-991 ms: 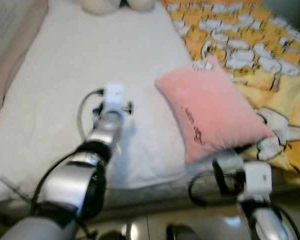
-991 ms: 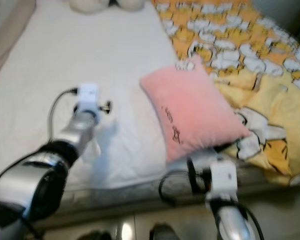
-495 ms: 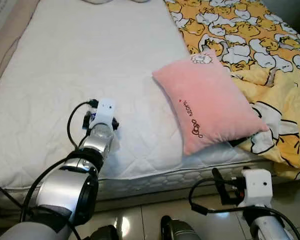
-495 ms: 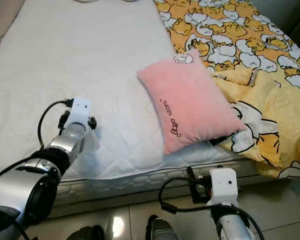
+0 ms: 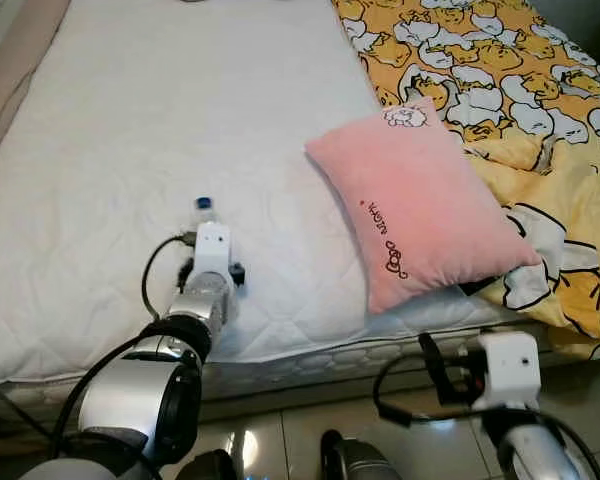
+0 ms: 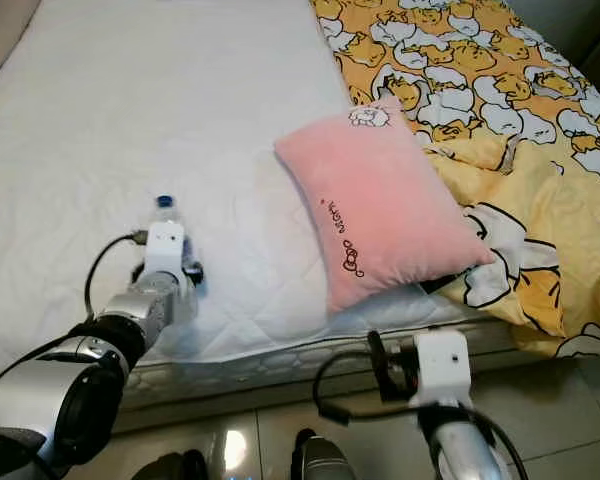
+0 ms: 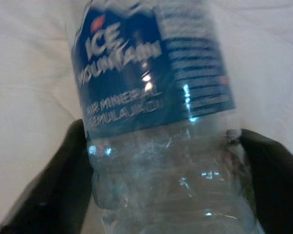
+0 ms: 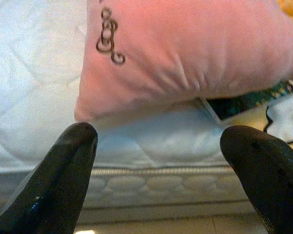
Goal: Clean up the room
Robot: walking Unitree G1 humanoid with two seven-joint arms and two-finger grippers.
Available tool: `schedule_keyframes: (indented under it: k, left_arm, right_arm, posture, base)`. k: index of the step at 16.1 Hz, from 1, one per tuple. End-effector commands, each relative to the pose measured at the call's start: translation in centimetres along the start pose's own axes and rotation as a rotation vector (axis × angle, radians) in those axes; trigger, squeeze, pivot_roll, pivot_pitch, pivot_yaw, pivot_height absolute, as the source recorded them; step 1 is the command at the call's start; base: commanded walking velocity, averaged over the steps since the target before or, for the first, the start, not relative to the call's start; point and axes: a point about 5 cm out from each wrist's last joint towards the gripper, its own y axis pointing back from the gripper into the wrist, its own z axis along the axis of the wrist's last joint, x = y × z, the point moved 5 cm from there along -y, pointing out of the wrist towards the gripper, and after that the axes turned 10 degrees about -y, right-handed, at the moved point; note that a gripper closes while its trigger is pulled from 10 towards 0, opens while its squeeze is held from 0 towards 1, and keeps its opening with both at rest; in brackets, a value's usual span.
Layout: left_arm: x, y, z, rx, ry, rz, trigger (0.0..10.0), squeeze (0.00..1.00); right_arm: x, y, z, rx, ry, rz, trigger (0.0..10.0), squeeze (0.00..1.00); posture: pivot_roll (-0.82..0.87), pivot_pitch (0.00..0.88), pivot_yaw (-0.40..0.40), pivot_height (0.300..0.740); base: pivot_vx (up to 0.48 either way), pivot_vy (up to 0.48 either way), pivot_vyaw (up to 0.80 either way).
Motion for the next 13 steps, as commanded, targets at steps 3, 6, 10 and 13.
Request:
schedule_keyframes:
  k: [3,6,10,13]
  left_arm:
    - [-1.5,0.1,-1.9,0.042,-0.015,-0.075,0.0,0.0]
    - [-1.5,0.1,-0.6,-0.01,-0.001,-0.098,0.0,0.0]
    - [-0.2,0.2,2.7,-0.19,0.071,-0.123,0.0,0.0]
    - [1.6,2.0,7.0,-0.521,0.112,-0.144,0.0,0.0]
  right_arm:
    - [-0.5,-1.6,0.3,-0.022,-0.001,-0.028,10.0,0.0]
    - [-0.4,-3.1,0.9,-0.052,-0.013,-0.031,10.0,0.0]
    - [0.1,-6.9,3.1,-0.149,-0.037,-0.033,10.0,0.0]
    - [-0.7,-8.5,4.8,-0.212,-0.063,-0.046,10.0,0.0]
  posture:
    - [-0.33,0.086,-0.031,0.74]
    - [-0.29,0.028,-0.009,0.74]
    - [-0.22,0.0,0.045,0.74]
    - [-0.16,0.0,0.036,0.74]
  base:
    - [0.0,0.0,0.0]
    - [0.0,0.0,0.0]
    - [0.0,0.0,0.0]
    - [0.0,0.0,0.0]
